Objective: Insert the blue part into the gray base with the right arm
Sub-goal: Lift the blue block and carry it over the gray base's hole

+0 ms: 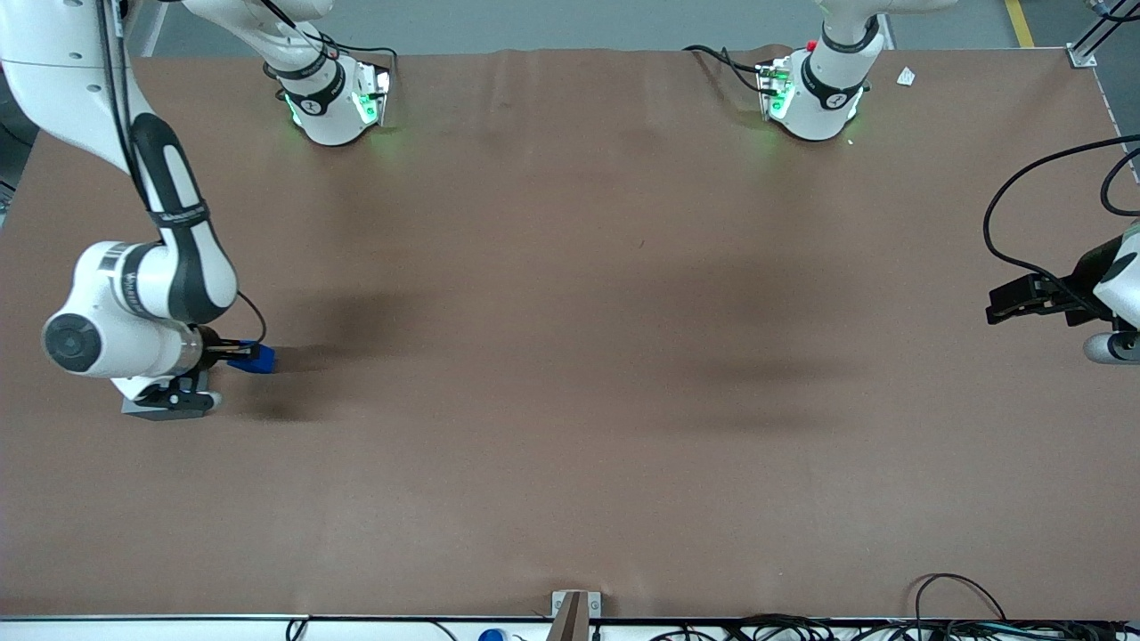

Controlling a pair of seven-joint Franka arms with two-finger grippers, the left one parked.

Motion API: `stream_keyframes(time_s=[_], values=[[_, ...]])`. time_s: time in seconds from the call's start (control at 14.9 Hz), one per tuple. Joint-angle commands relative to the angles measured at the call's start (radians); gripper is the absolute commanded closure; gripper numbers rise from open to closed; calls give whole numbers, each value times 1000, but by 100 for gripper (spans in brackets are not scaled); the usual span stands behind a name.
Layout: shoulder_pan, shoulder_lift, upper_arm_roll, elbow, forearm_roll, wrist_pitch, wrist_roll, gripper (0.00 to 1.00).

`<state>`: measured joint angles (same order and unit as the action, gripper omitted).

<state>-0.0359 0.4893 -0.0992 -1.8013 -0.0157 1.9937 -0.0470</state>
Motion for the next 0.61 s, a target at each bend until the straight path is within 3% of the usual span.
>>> stream_keyframes(time_s=[0.0, 0.54], values=[[-19, -14, 13, 120, 3, -159, -16, 96], [-88, -5, 10, 232, -13, -161, -185, 98]])
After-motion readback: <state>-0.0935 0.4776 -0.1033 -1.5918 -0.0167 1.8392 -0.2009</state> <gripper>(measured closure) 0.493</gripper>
